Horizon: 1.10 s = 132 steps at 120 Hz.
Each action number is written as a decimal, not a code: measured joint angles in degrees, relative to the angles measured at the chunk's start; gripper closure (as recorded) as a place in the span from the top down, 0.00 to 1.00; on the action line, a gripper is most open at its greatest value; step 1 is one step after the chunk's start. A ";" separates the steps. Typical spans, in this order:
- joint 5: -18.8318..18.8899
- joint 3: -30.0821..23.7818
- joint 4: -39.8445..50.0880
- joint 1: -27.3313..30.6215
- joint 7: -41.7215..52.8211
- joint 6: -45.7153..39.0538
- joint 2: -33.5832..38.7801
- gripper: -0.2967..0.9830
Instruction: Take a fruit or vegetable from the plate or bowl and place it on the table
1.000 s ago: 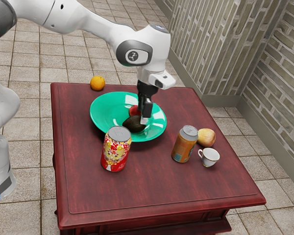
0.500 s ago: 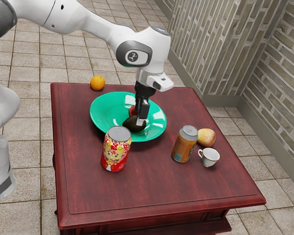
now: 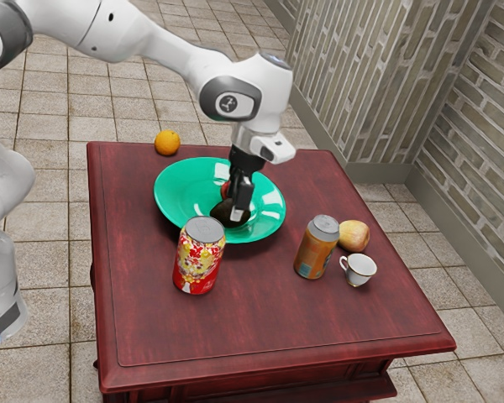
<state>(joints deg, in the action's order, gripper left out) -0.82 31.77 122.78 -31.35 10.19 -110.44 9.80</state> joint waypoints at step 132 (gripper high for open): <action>0.91 0.47 2.01 -0.16 -0.67 -1.26 -0.09 0.47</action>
<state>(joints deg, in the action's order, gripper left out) 0.08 32.23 124.79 -31.52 9.51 -111.70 9.71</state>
